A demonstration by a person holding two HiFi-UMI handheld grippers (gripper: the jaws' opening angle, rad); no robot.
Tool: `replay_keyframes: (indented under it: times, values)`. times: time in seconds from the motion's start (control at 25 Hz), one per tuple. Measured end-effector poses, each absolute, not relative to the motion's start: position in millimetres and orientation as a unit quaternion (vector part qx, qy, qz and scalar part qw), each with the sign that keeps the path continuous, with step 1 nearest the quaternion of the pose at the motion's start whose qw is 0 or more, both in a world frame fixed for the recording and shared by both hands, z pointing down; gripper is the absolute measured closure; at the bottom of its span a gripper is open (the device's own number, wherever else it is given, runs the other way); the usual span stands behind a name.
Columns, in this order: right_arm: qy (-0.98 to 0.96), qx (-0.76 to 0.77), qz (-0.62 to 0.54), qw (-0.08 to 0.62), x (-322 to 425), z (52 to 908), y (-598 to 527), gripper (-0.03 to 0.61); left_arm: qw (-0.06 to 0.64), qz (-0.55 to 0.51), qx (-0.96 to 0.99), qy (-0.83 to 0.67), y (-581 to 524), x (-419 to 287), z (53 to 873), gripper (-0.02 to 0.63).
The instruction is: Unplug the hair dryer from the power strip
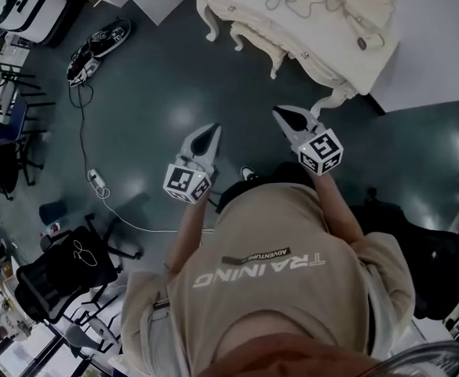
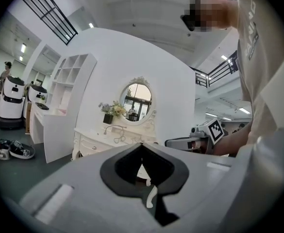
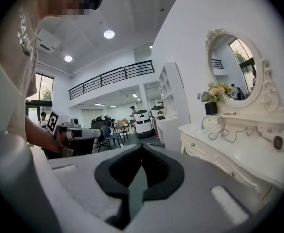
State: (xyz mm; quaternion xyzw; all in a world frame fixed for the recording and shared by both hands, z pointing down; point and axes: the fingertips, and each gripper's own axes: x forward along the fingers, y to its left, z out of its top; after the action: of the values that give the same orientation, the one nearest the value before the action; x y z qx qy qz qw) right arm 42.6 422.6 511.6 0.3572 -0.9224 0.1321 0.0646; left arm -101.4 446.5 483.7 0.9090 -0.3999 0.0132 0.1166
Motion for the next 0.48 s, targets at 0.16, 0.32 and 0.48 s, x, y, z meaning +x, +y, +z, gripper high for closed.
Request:
replay_keyframes:
  times: [0.16,0.32,0.48]
  values:
    - [-0.924,0.347,0.139,0.081,28.0,518.2,400.8,0.574,0.119,0.017,0.909,-0.400,413.1,-120.5,489.8,0.607]
    - [-0.918,0.364,0.138,0.081,39.7,518.0,359.5,0.574,0.133,0.006,0.903,-0.408,375.2,-121.2,493.5,0.607]
    - [-0.919,0.363,0.136,0.069,51.6,521.5,305.9,0.574,0.132,0.014,0.900,-0.415,331.7,-108.6,492.4,0.607]
